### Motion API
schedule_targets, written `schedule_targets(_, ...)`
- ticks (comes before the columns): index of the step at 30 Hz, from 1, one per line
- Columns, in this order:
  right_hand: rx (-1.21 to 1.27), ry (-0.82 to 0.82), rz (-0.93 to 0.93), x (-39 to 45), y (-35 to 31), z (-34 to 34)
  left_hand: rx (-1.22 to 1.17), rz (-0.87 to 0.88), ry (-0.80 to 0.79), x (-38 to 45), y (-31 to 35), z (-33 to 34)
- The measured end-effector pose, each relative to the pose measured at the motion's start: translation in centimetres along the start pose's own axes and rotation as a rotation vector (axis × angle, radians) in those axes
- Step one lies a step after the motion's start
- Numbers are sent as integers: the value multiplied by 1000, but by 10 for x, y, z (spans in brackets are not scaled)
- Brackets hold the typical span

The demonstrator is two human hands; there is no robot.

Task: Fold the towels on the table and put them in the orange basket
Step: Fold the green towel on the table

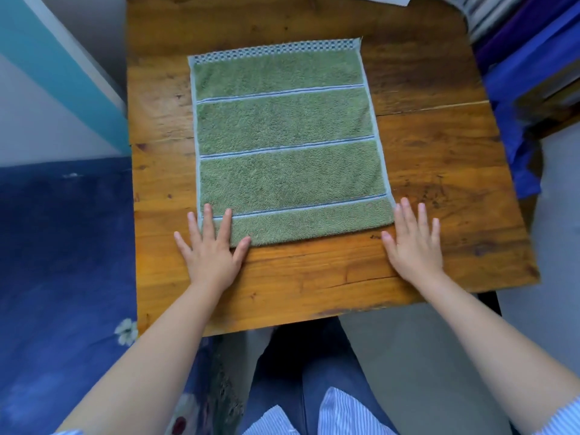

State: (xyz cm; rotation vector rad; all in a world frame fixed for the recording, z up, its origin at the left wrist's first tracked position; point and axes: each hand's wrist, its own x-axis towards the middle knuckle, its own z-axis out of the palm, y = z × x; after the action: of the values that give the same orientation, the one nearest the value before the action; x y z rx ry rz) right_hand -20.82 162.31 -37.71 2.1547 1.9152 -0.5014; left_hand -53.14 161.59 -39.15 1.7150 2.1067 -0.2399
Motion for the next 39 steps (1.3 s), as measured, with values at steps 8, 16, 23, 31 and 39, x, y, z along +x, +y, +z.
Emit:
schedule_targets(8, -88, 316, -462, -5, -56, -16, 34, 593, 321, -1, -6, -30)
schedule_targets(16, -35, 270, -503, 4, -56, -26, 240, 685, 235, -3, 4, -38)
schedule_targets(23, 72, 135, -452, 7, -58, -47, -7, 595, 49, -10, 0, -55)
schedule_targets(31, 83, -242, -465, -10, -49, -58, -86, 389, -368, -21, -13, -69)
schedule_targets(39, 5, -923, -315, -22, -44, -56, 34, 166, -1005, -24, -13, -80)
